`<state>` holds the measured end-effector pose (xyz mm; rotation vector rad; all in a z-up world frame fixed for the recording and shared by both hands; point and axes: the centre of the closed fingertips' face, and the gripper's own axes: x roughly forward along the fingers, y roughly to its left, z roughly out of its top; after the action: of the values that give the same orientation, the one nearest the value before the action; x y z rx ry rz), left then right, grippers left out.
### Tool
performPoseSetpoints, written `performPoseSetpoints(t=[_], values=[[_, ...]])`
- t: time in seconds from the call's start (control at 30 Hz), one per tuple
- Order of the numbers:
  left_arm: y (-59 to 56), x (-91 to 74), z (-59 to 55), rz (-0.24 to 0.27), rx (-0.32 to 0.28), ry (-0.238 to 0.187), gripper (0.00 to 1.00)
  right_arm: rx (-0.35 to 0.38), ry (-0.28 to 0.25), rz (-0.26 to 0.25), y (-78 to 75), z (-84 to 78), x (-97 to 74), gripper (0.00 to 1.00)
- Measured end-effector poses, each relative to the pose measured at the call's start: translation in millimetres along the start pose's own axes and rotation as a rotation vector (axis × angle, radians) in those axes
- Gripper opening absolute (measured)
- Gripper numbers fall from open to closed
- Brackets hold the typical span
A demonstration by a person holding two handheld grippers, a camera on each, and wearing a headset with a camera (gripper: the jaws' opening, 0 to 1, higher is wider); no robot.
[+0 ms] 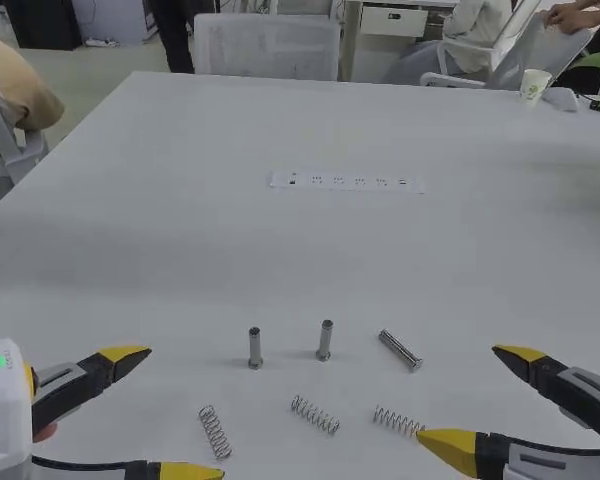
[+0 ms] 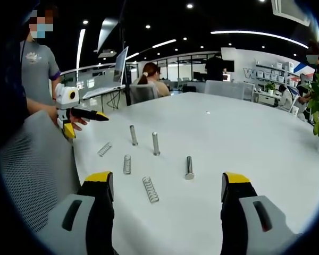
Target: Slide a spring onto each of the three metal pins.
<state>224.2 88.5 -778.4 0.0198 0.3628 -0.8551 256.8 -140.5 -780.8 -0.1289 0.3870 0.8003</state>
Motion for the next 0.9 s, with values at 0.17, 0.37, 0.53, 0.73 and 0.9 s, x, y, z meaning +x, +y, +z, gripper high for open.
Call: performPoseSetpoints(t=[0.17, 0.37, 0.53, 0.73, 0.9], values=[[-0.1, 0.1, -0.5, 0.000, 0.002, 0.003, 0.91, 0.003, 0.002, -0.002, -1.8, -0.7, -0.6, 0.83], [-0.3, 0.3, -1.0, -0.002, 0.000, 0.005, 0.90, 0.005, 0.006, -0.007, -4.1, -0.1, -0.5, 0.82], [0.2, 0.0, -0.7, 0.000, 0.001, 0.003, 0.90, 0.002, 0.013, -0.009, -5.1, -0.3, 0.8, 0.81], [-0.3, 0.1, -1.4, -0.005, 0.001, 0.005, 0.90, 0.000, 0.017, -0.006, -4.4, 0.1, 2.3, 0.81], [-1.0, 0.1, -2.0, -0.008, 0.002, 0.007, 0.90, -0.002, 0.025, -0.011, -6.6, -1.2, 2.6, 0.80]])
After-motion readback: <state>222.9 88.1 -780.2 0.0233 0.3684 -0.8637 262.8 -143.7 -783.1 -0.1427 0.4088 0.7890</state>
